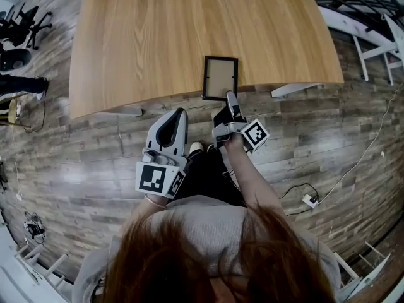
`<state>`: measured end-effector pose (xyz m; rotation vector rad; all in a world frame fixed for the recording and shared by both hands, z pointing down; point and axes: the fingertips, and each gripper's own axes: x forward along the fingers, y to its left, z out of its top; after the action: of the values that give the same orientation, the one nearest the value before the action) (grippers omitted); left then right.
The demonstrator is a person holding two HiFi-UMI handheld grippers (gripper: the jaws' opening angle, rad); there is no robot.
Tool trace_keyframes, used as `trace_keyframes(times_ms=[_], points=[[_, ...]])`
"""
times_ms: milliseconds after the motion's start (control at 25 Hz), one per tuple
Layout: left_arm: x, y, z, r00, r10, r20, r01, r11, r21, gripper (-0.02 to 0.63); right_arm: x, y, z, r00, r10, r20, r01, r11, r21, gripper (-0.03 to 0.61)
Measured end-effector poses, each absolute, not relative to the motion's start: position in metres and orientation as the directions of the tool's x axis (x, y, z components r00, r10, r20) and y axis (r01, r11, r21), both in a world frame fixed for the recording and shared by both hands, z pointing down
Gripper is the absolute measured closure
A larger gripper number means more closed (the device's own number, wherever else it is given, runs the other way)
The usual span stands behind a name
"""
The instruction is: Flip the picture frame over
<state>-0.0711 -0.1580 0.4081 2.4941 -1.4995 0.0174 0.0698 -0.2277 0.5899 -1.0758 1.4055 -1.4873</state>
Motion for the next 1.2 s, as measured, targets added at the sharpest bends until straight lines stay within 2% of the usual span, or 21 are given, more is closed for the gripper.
trace_keyframes(times_ms=[280, 320, 400, 760, 1040, 1120, 1200], points=[[-0.077, -0.158, 0.411, 0.465, -0.874, 0.141, -0.879, -0.437, 0.19, 0.606, 0.073, -0.235, 0.594, -0.284, -0.958, 0.045, 0.028, -0.056, -0.998, 0.413], [-0.077, -0.158, 0.411, 0.464, -0.875, 0.142, -0.88, -0.436, 0.19, 0.606, 0.073, -0.236, 0.591, -0.282, -0.959, 0.033, 0.033, -0.044, -0.998, 0.423], [-0.077, -0.158, 0.41, 0.464, -0.874, 0.141, -0.88, -0.437, 0.187, 0.605, 0.072, -0.236, 0.585, -0.279, -0.96, 0.014, 0.024, -0.022, -0.999, 0.492], [-0.083, -0.159, 0.405, 0.458, -0.88, 0.127, -0.879, -0.428, 0.208, 0.606, 0.074, -0.229, 0.573, -0.293, -0.956, 0.007, -0.028, 0.002, -1.0, 0.495], [-0.081, -0.158, 0.4, 0.471, -0.876, 0.109, -0.872, -0.442, 0.211, 0.606, 0.096, -0.234, 0.535, -0.27, -0.963, 0.022, -0.253, 0.048, -0.966, 0.495], [-0.081, -0.158, 0.398, 0.472, -0.875, 0.105, -0.87, -0.445, 0.211, 0.606, 0.107, -0.237, 0.517, -0.262, -0.964, 0.037, -0.396, 0.073, -0.915, 0.495], [-0.08, -0.157, 0.397, 0.474, -0.875, 0.101, -0.869, -0.447, 0.21, 0.606, 0.113, -0.24, 0.499, -0.26, -0.962, 0.081, -0.622, 0.102, -0.777, 0.495]])
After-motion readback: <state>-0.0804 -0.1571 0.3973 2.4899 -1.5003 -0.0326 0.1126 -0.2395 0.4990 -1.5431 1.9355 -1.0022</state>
